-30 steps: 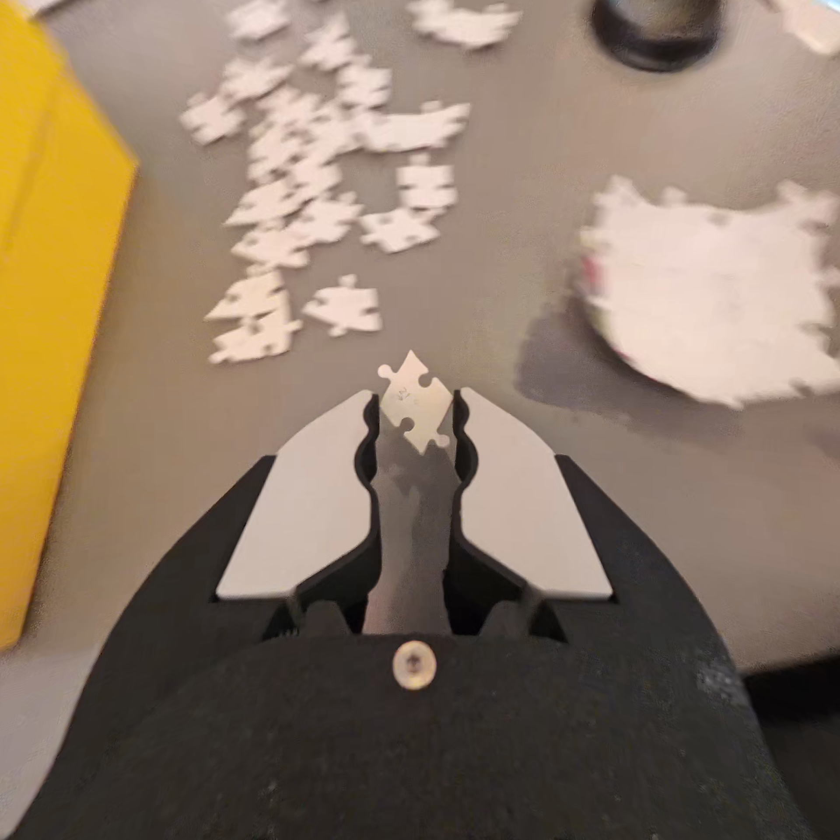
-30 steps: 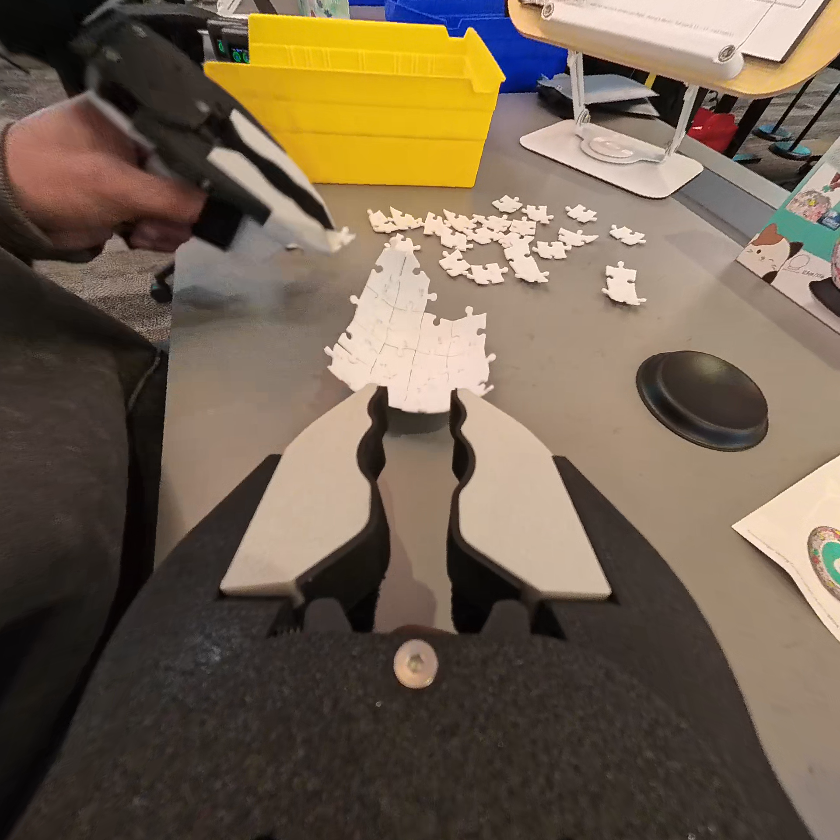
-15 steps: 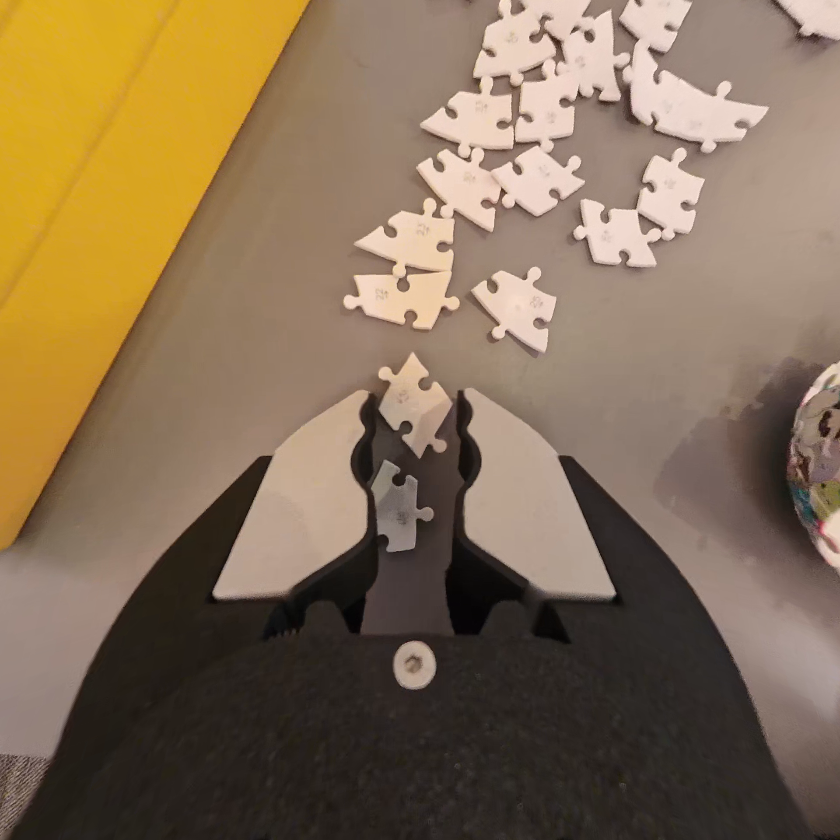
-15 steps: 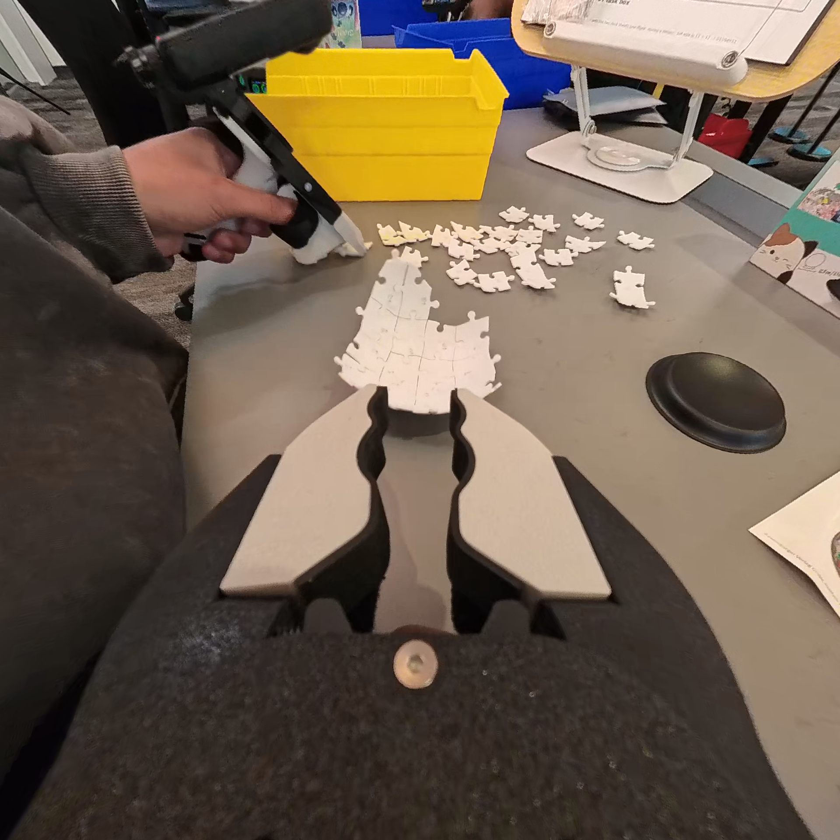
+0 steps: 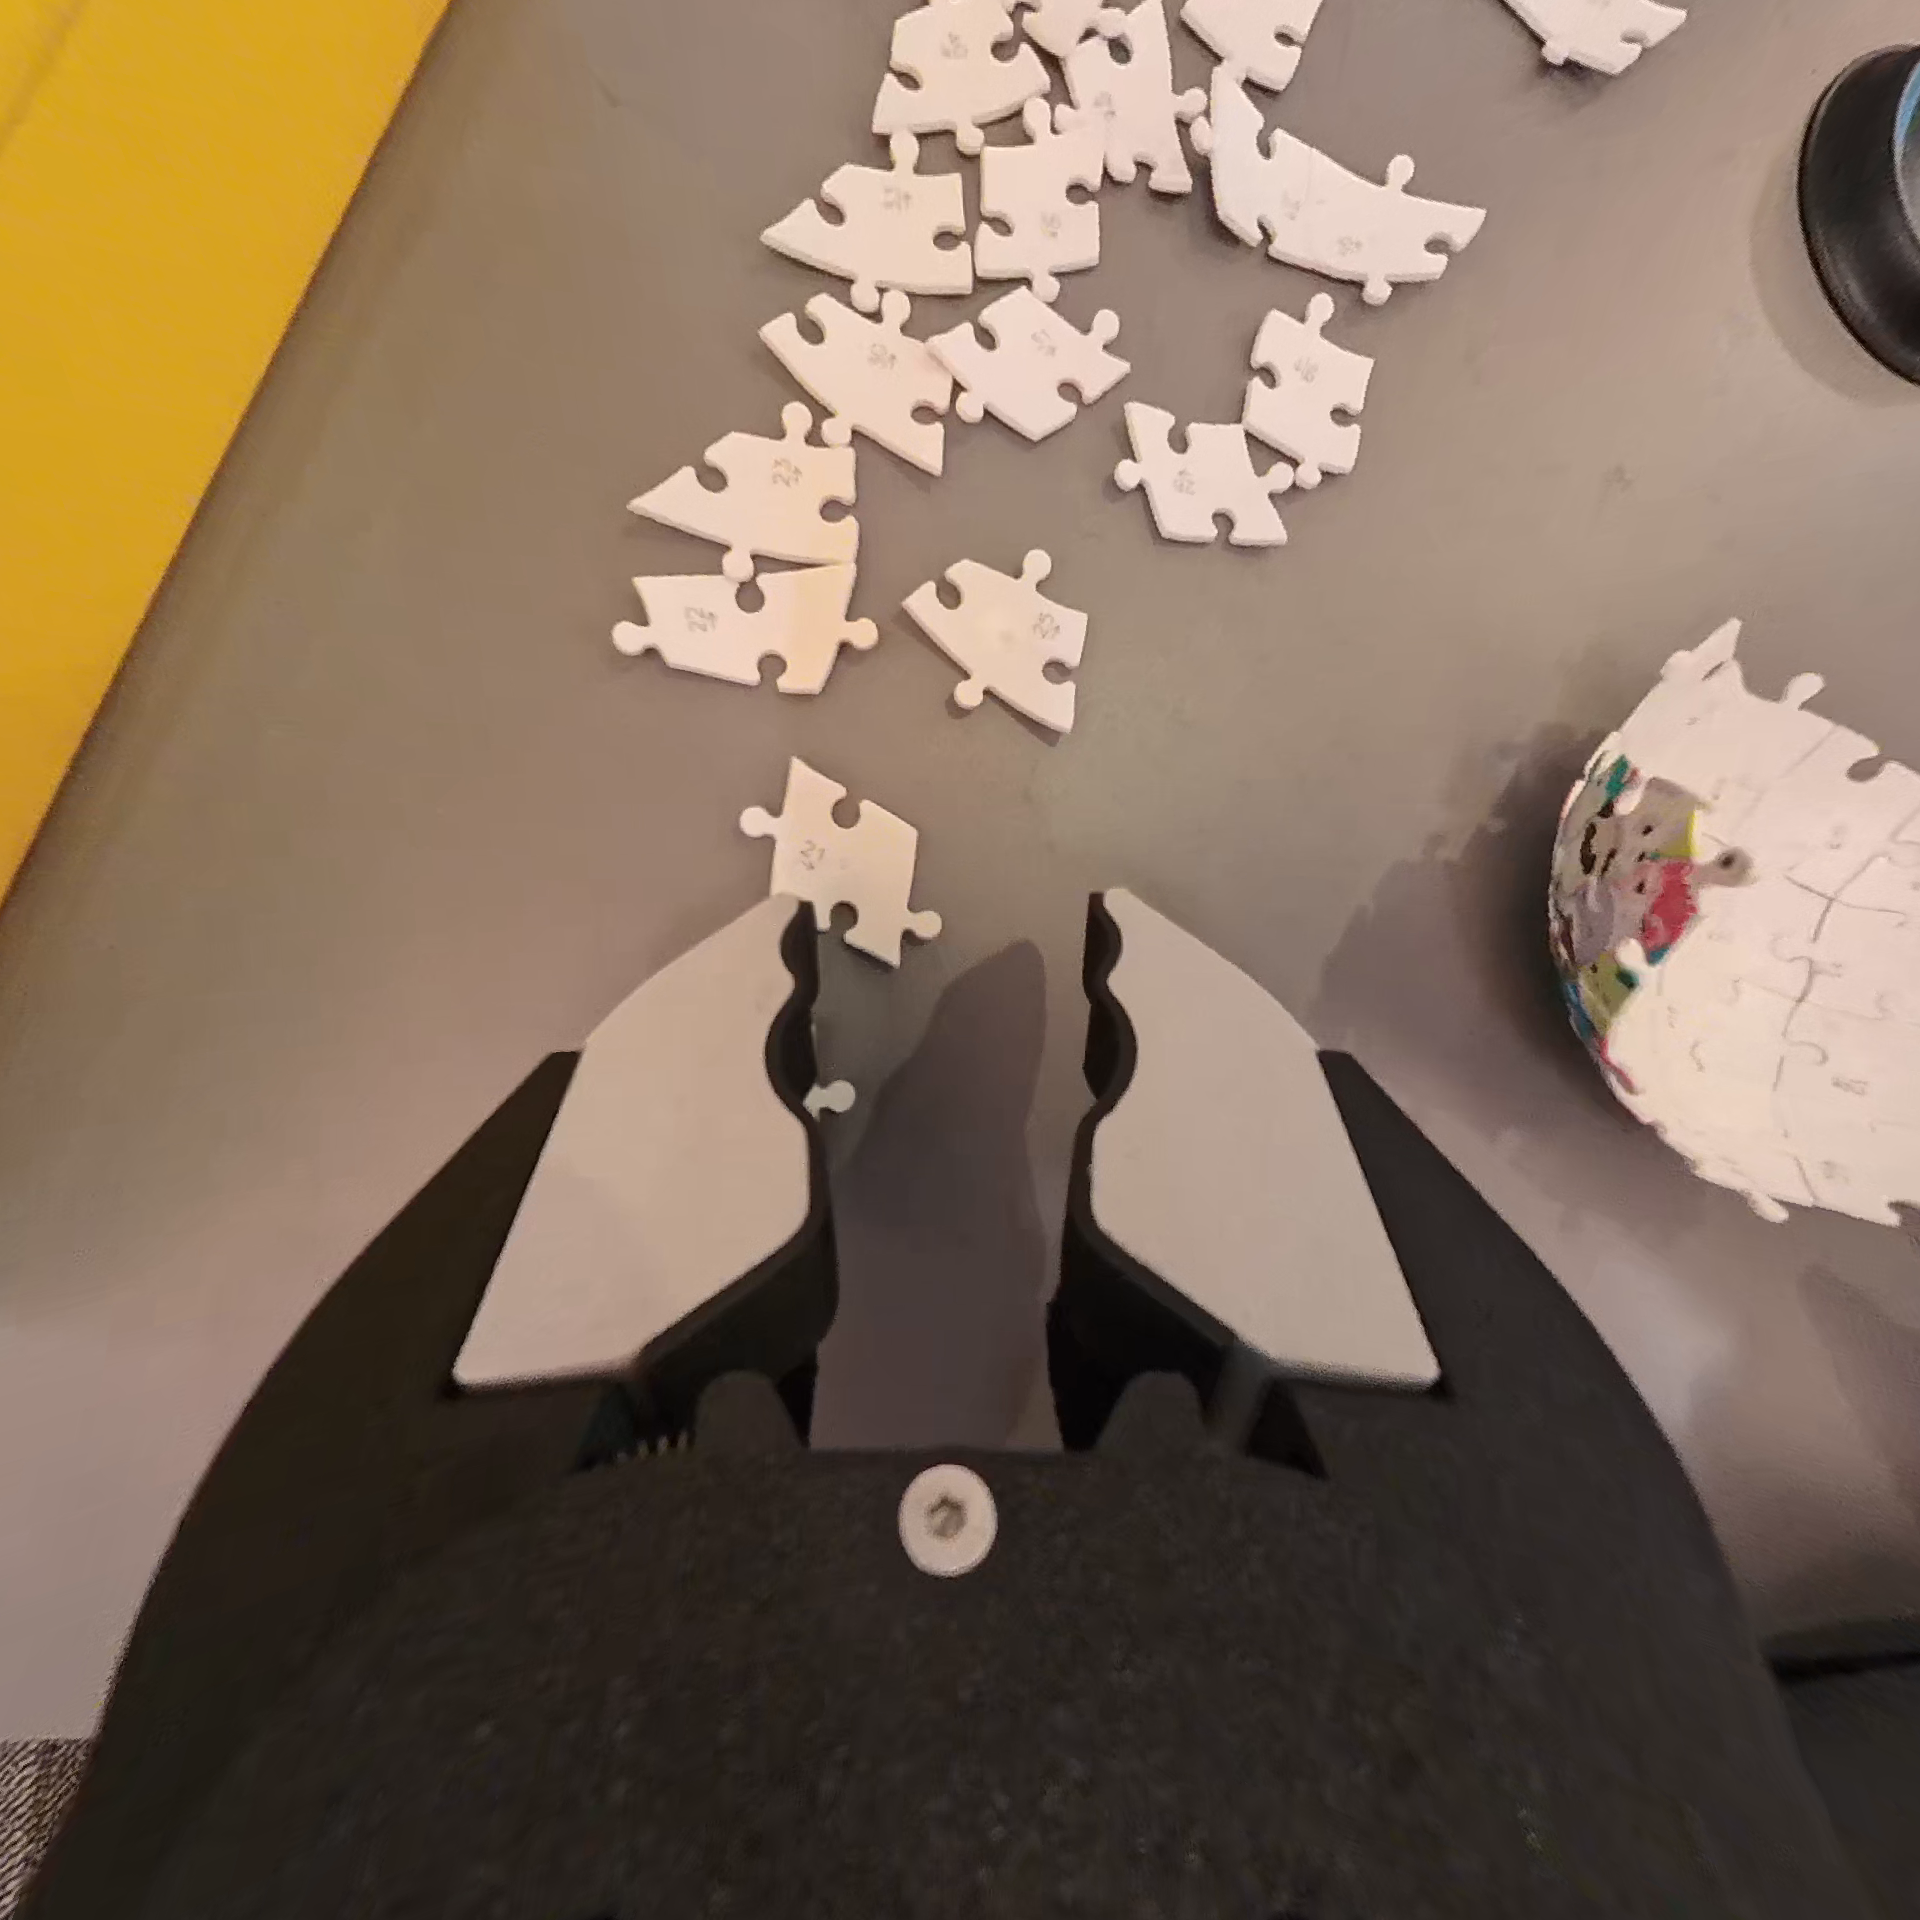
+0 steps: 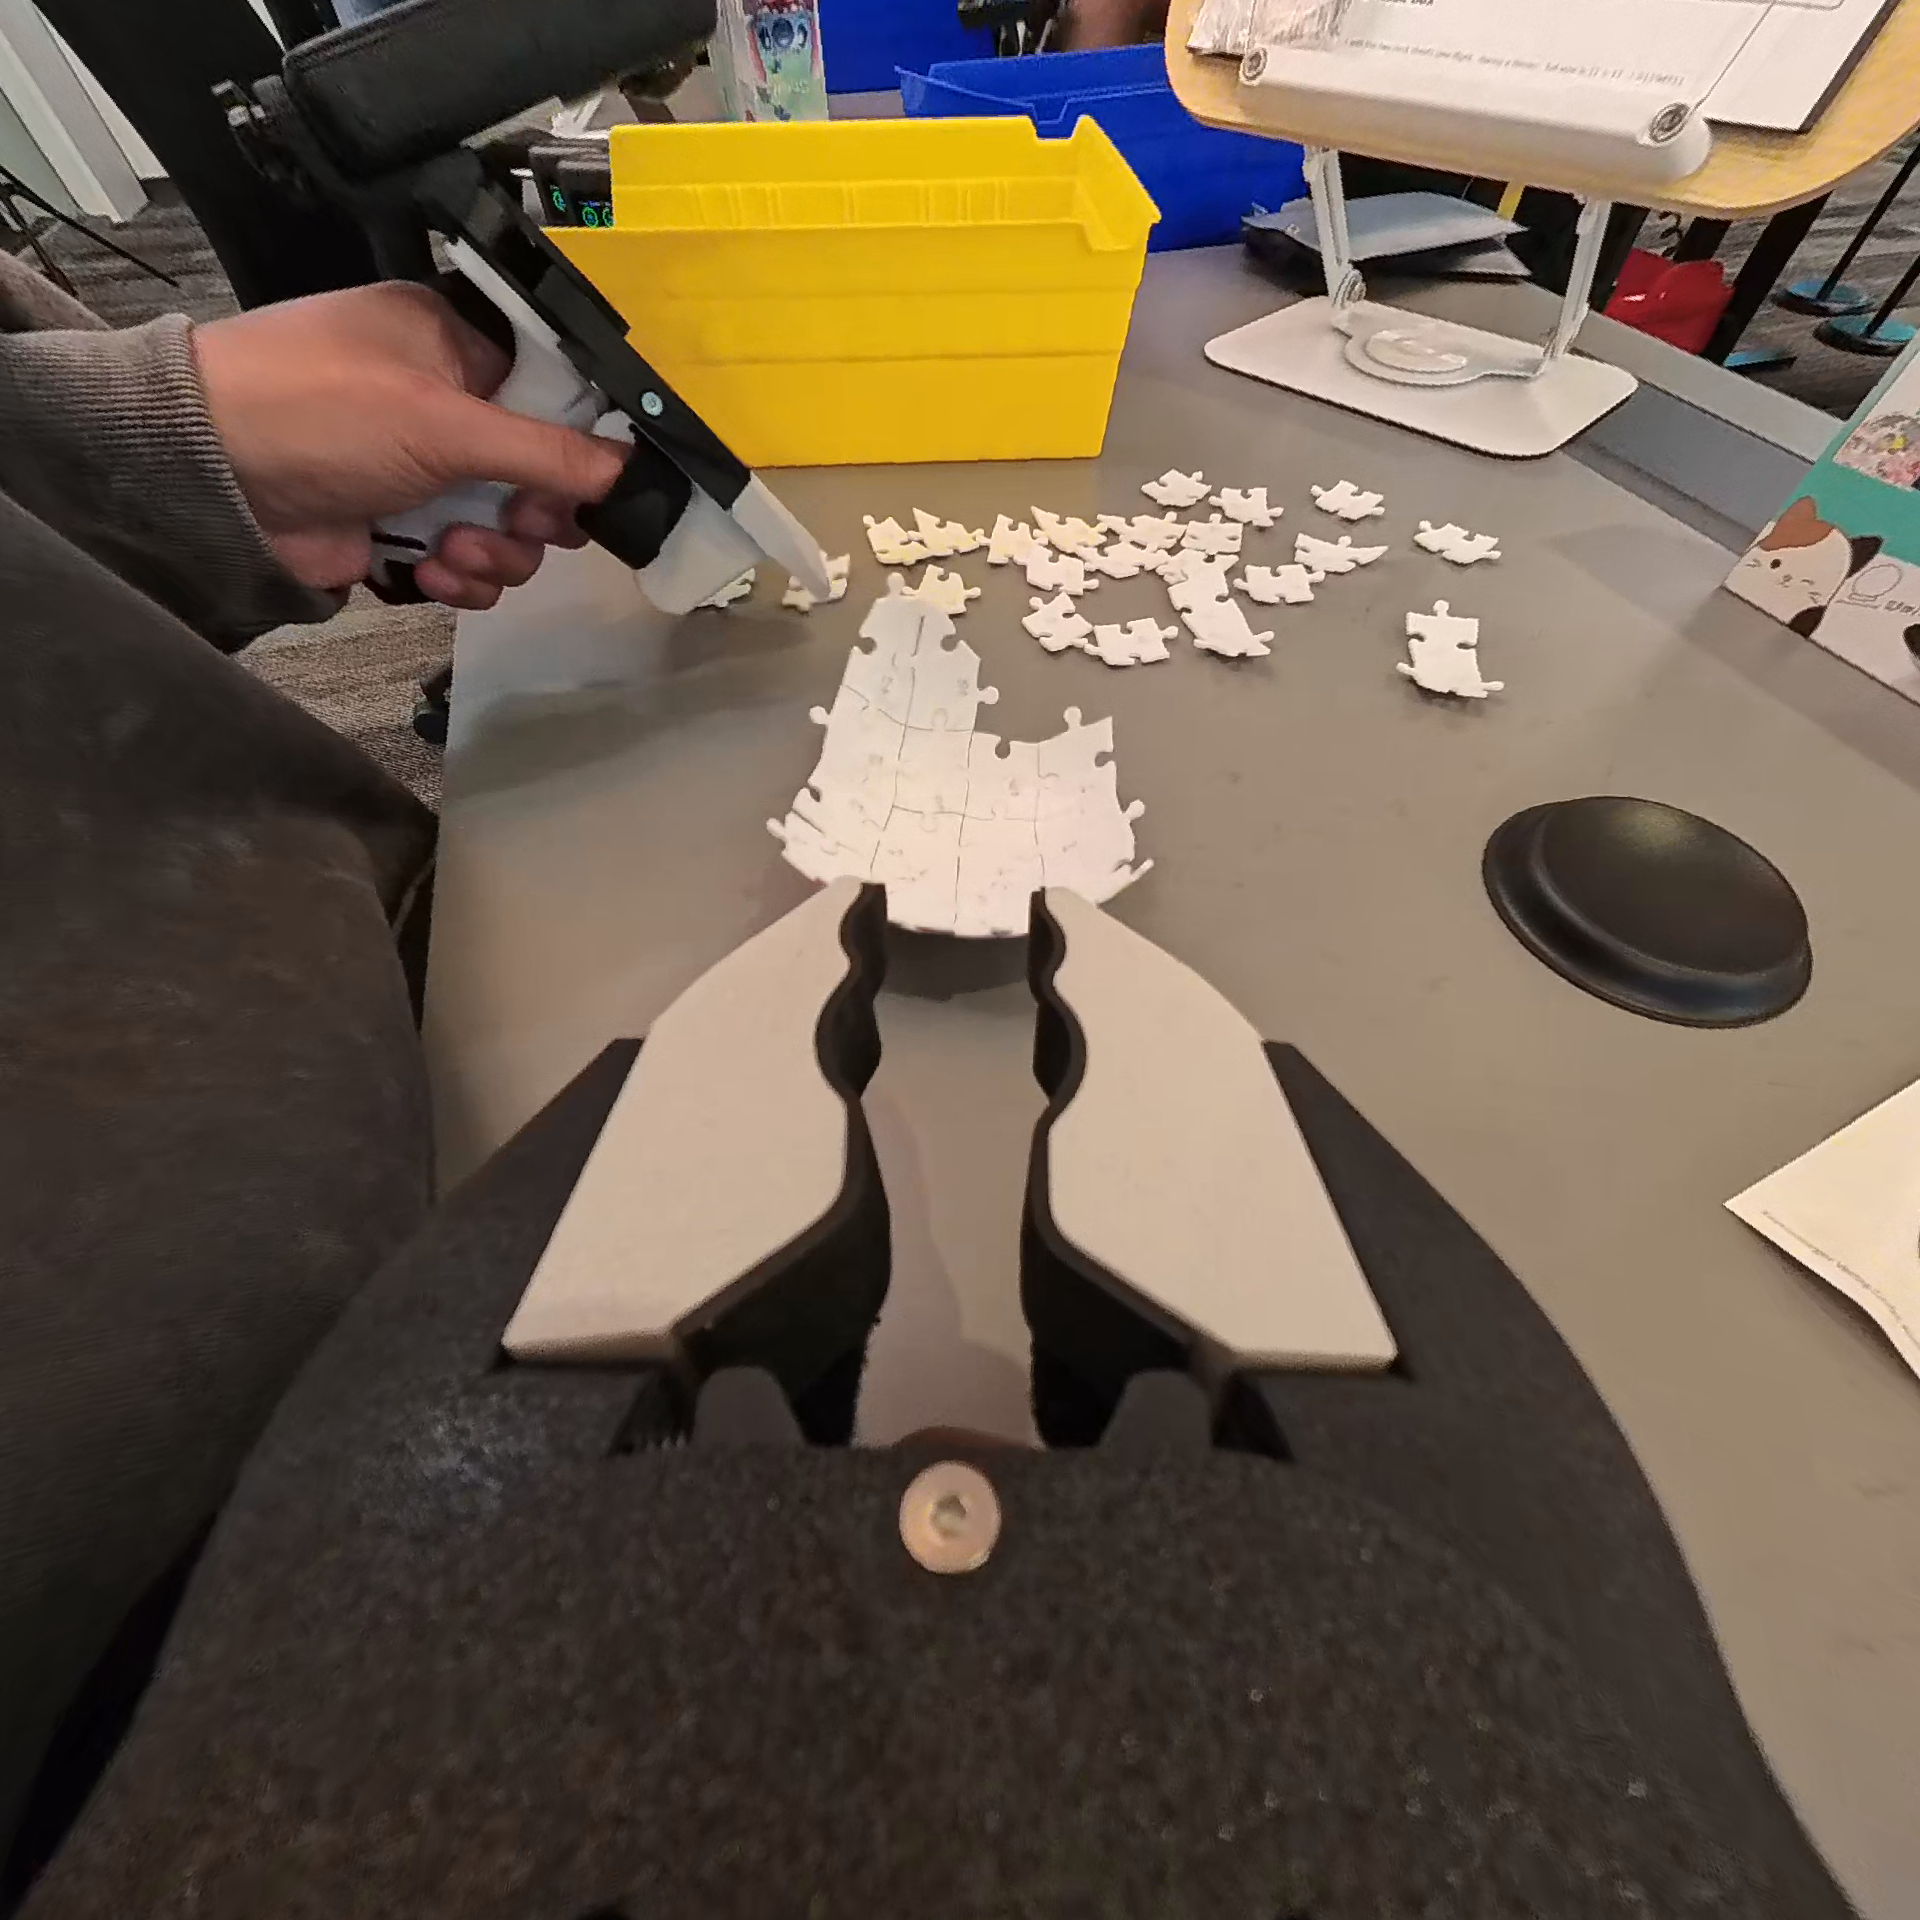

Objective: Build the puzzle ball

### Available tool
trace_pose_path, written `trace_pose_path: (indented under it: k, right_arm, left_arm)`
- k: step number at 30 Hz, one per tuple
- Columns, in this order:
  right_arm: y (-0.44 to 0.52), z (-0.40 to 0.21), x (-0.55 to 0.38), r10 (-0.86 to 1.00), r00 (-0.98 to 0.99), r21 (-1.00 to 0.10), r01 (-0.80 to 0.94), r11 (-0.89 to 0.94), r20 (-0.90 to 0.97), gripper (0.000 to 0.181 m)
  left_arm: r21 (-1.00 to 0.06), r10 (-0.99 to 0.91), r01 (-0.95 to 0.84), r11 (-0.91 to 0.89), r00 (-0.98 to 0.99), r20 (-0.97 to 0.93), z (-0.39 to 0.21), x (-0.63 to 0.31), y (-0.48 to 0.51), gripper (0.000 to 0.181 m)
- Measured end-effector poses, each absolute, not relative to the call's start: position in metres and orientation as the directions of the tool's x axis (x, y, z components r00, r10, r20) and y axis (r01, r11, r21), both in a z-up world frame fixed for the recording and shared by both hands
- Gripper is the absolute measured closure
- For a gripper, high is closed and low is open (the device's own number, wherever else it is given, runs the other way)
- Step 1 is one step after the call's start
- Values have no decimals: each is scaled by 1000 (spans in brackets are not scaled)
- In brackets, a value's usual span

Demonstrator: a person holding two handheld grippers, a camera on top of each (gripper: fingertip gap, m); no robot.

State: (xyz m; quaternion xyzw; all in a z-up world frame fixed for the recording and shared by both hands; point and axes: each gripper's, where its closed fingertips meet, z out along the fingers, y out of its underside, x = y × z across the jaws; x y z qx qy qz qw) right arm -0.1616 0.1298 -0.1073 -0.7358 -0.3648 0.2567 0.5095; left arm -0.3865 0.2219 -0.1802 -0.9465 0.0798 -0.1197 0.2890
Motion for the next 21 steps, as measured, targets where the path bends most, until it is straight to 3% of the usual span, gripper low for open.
trace_pose_path:
  k: [21]
  right_arm:
    - [131, -113, -163, 799, 601, -929, 295, -225, -2, 156]
  left_arm:
    - [-572, -304, -147, -807, 934, 189, -182, -367, 218, 134]
